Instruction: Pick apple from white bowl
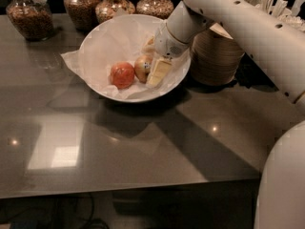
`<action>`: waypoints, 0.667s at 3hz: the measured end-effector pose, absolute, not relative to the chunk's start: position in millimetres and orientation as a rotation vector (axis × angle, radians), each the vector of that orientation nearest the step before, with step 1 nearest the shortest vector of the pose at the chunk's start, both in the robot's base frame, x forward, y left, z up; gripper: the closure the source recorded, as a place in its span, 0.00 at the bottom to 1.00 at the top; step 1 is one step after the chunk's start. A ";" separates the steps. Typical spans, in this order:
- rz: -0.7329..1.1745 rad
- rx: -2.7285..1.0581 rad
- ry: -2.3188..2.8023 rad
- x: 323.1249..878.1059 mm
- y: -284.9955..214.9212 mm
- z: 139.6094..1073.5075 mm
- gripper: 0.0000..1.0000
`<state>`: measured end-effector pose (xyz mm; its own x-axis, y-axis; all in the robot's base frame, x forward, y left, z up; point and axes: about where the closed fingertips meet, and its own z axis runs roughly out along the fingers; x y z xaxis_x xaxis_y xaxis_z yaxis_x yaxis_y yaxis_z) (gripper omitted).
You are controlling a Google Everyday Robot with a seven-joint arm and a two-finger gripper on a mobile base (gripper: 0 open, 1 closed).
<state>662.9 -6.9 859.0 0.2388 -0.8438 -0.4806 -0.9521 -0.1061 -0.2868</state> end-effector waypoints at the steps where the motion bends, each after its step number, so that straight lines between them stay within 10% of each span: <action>1: 0.296 -1.991 1.637 663.5 -1.1 853.3 0.28; 2: 0.318 -2.000 1.652 663.6 1.8 847.3 0.37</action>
Offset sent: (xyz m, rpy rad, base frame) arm 0.0011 0.0085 -0.0139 -0.0034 0.0675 0.0102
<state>663.6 1.8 847.3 0.2280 -0.8401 -0.4921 -0.9628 -0.1193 -0.2423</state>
